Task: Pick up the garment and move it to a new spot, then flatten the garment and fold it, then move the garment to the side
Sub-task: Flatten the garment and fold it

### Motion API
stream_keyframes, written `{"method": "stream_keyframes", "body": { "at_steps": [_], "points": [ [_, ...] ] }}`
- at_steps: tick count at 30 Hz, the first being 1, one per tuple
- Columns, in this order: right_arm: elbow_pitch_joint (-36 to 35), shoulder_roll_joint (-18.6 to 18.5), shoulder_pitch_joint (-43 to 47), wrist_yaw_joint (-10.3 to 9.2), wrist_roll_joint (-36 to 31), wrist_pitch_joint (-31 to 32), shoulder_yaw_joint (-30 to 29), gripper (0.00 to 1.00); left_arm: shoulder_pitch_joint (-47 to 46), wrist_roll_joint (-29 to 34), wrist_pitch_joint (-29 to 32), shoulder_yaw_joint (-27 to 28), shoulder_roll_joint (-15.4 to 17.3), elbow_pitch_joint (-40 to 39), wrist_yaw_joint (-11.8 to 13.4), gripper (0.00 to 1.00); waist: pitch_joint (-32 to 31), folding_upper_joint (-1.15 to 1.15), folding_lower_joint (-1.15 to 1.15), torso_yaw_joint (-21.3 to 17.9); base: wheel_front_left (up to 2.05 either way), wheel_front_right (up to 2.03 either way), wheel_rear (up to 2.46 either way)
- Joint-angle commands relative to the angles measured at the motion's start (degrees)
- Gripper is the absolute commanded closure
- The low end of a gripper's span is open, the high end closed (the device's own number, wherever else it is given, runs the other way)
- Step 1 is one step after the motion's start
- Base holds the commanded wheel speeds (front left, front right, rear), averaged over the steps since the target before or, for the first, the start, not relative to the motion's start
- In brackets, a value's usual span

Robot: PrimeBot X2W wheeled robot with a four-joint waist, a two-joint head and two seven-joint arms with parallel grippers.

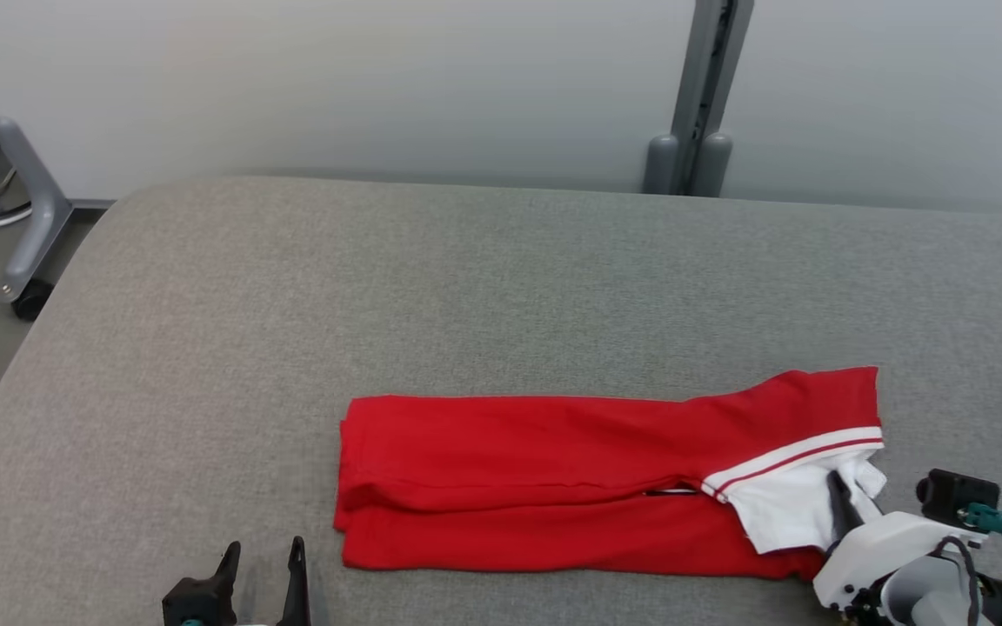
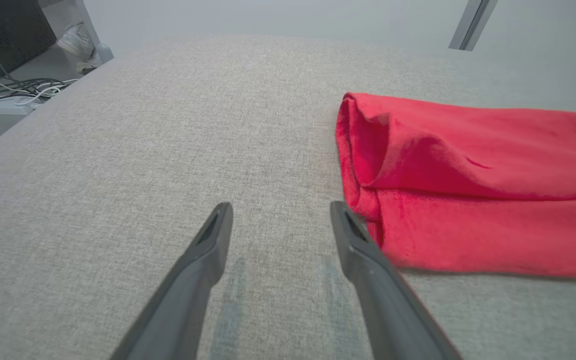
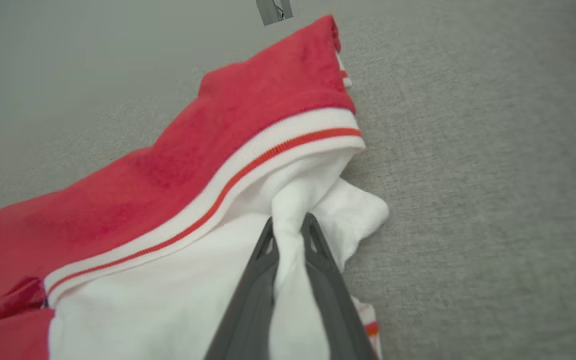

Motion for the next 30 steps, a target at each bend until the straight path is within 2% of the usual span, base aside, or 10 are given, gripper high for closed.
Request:
{"method": "stream_keyframes", "body": {
  "at_steps": [1,7,13,19,21,30],
  "points": [
    [-1.1,-1.1,0.6,-0.13,-0.7,-0.6,-1.4,1.0,0.2,-0.4,-0.1,-0.5,0.2,-0.2,-0.1,0.0,-1.0,0.0,0.0,-1.2,0.0,0.0,0.0],
    [-8.2,-0.4,2.5,-0.1,-3.1,-0.5,-2.6,1.0,0.7,-1.3,-0.1,-2.0,0.2,0.1,0.0,0.0,-2.4,0.0,0.0,-3.4,0.0,0.0,0.0],
    [-16.3,1.5,4.6,-0.09,-1.8,-0.5,3.9,1.0,0.1,-1.9,-0.1,-3.7,0.2,0.0,0.3,0.0,-2.7,0.0,0.0,-3.0,0.0,0.0,0.0],
    [-21.4,2.2,5.3,-0.09,2.5,0.5,12.0,1.0,-0.8,-1.2,-0.1,-5.8,0.2,-1.9,0.3,0.0,-2.9,0.0,0.0,1.3,0.0,0.0,0.0],
    [-21.7,2.3,5.4,-0.09,3.1,0.6,13.0,1.0,-0.9,-1.1,-0.1,-6.0,0.2,-2.1,0.3,0.0,-3.0,0.0,0.0,2.2,0.0,0.0,0.0],
    [-21.8,2.9,2.6,-0.09,6.8,1.9,21.4,1.0,-1.4,-0.4,-0.1,-8.3,0.2,-2.3,-0.5,0.0,-2.0,0.0,0.0,11.8,0.0,0.0,0.0]
  ]
}}
